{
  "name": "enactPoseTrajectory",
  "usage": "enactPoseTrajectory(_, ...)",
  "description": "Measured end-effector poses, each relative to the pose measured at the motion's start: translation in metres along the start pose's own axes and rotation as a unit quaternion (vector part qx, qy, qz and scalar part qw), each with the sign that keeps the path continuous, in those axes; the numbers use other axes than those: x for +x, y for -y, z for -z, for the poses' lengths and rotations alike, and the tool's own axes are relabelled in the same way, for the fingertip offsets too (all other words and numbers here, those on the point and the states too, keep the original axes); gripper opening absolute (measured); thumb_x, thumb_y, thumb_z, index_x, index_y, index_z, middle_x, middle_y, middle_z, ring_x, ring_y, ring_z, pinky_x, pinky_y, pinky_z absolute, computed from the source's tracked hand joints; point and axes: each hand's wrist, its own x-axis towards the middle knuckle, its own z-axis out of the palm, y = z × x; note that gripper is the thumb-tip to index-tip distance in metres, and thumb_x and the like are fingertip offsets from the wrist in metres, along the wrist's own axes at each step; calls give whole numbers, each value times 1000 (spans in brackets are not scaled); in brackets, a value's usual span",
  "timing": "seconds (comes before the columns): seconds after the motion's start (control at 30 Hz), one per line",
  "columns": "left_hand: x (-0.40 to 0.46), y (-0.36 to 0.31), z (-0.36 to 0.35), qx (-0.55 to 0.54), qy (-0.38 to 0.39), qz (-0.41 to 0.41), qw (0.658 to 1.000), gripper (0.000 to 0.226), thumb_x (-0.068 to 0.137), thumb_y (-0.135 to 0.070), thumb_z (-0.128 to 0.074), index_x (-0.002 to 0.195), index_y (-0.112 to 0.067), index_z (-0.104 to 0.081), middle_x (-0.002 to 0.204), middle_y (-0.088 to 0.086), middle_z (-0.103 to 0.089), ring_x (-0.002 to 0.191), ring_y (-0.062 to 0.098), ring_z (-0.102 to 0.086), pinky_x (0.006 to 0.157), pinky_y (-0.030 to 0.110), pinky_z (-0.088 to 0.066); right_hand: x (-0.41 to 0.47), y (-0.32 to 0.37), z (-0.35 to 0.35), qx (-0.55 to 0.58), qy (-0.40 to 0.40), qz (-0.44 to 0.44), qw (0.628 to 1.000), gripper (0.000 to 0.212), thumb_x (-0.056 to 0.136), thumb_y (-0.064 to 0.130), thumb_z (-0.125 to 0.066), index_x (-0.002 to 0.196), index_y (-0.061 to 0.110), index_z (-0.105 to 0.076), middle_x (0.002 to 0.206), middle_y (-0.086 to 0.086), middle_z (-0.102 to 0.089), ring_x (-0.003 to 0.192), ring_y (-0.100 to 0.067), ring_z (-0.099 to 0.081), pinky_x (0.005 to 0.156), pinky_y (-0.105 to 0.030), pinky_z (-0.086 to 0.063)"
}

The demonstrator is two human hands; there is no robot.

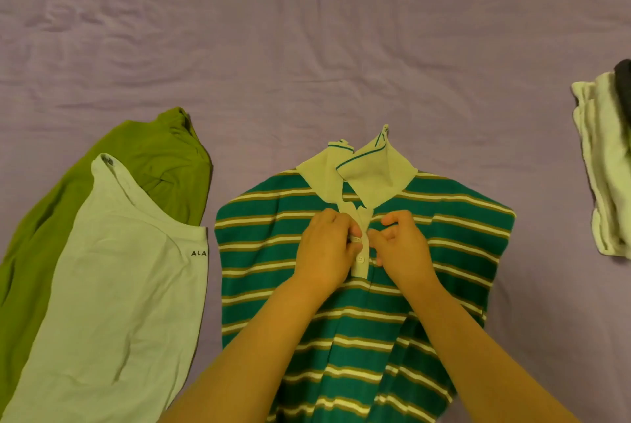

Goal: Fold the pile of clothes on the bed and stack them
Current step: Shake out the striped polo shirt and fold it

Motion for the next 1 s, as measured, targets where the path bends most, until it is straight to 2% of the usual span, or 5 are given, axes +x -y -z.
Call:
enactPoseTrajectory(0.37, 110, -29, 68, -74, -76, 146, 984, 27, 94, -31, -56, 111, -11, -58, 110, 10, -59, 96, 25, -59, 77, 32, -46, 80, 90, 32, 5, -120, 25, 992, 38, 91, 48, -52, 105, 13, -55, 95, 0, -56, 88, -20, -54, 71, -31, -41)
enactPoseTrajectory(0.5, 112, -27, 61, -18, -31, 215, 976, 21, 92, -33, -58, 99, -13, -57, 91, 5, -57, 84, 24, -57, 66, 33, -44, 80, 85, 29, 74, -60, -27, 995, 12, 91, 21, -59, 92, 10, -63, 82, -6, -60, 73, -22, -55, 72, -38, -51)
enactPoseTrajectory(0.7, 76, -23, 71, -264, -111, 195, 938, 14, 88, -18, -60, 80, -27, -53, 81, -7, -55, 73, 10, -51, 58, 24, -43, 48, 56, 55, 209, -37, -16, 977, 13, 90, 10, -60, 86, 21, -54, 79, 0, -62, 65, -10, -60, 53, -13, -50)
enactPoseTrajectory(0.87, 36, -22, 78, -364, -123, 210, 899, 19, 97, -14, -40, 100, -28, -53, 88, -12, -51, 78, 5, -46, 68, 24, -38, 24, 31, 69, 62, -25, 26, 997, 30, 91, 7, -56, 119, 16, -48, 100, -3, -60, 78, -13, -56, 58, -17, -42)
enactPoseTrajectory(1.0, 20, -26, 78, -356, -73, 208, 908, 6, 98, -26, -48, 102, -25, -53, 93, -10, -53, 82, 6, -47, 63, 20, -38, 19, 40, 61, -134, -6, 174, 976, 52, 89, 24, -64, 137, 27, -45, 133, 0, -44, 118, -17, -41, 94, -25, -36)
